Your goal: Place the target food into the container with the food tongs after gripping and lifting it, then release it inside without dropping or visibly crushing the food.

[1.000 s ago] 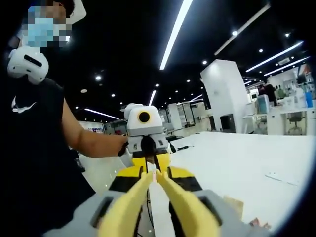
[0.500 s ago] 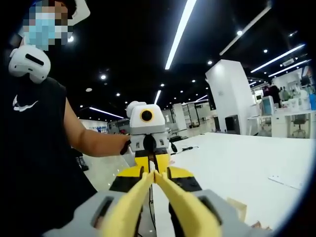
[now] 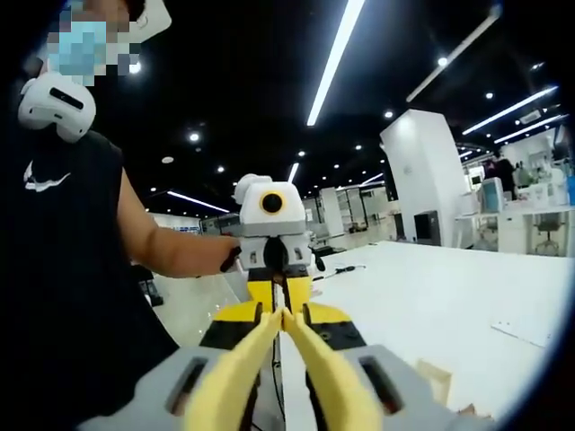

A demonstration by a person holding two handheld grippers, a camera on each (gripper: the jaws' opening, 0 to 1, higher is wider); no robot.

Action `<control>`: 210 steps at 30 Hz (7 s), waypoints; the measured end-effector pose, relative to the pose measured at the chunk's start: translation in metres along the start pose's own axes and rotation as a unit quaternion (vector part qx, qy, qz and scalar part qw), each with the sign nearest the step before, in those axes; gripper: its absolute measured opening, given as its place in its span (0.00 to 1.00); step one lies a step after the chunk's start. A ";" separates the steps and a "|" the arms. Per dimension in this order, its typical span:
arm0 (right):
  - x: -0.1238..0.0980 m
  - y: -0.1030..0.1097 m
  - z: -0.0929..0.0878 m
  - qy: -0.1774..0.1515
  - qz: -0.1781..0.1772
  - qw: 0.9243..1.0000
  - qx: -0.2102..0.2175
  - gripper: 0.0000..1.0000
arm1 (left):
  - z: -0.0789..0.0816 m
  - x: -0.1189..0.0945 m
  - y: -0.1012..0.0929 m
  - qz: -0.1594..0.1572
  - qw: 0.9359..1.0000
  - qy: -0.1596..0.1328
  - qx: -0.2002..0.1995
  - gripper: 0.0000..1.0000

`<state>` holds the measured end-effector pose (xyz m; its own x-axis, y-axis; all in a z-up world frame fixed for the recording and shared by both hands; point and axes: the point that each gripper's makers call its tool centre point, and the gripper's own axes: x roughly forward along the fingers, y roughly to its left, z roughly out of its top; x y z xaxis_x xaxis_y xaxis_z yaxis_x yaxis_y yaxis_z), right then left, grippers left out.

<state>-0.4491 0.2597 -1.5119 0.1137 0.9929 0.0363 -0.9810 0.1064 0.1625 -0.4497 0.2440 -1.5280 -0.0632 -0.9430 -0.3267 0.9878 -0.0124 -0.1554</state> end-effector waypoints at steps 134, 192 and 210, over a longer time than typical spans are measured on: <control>-0.178 -0.137 -0.159 0.234 -0.327 0.915 -0.019 0.26 | -0.245 -0.059 0.061 0.361 0.932 -0.009 -0.041 1.00; -0.183 -0.173 -0.285 0.357 -0.350 0.865 0.049 0.21 | -0.255 -0.061 0.064 0.366 0.927 -0.002 -0.077 0.99; -0.184 -0.166 -0.262 0.354 -0.337 0.871 0.056 0.21 | -0.255 -0.064 0.066 0.371 0.926 -0.004 -0.074 0.99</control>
<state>-0.3480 0.0731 -1.8036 0.4933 0.4959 -0.7147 -0.7035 0.7106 0.0076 -0.4166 0.3883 -1.7554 0.6257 -0.6766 -0.3882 0.7290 0.6843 -0.0176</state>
